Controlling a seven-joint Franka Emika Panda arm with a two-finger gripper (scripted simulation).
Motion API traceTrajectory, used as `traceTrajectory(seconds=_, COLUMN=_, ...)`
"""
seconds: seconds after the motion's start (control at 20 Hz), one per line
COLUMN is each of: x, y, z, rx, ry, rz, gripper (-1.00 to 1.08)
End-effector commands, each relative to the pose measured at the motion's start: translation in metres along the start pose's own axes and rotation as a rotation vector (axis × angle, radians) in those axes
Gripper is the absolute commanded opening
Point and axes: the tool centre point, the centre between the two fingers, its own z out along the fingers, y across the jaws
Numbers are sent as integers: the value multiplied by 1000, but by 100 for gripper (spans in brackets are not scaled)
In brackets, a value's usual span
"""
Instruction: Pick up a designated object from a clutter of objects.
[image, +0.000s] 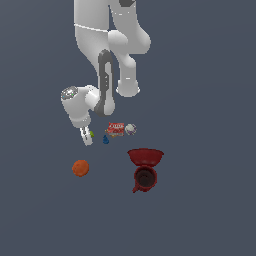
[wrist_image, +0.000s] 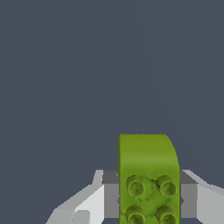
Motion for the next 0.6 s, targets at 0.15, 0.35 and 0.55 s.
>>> traceTrajectory(seconds=0.15, x=1, y=-4, z=-8, rx=0, ry=0, rz=0, gripper=-100)
traceTrajectory(seconds=0.35, x=3, y=-11, z=-24, rx=0, ry=0, rz=0, gripper=-100)
traceTrajectory(seconds=0.55, x=6, y=-22, z=-47, rx=0, ry=0, rz=0, gripper=-100)
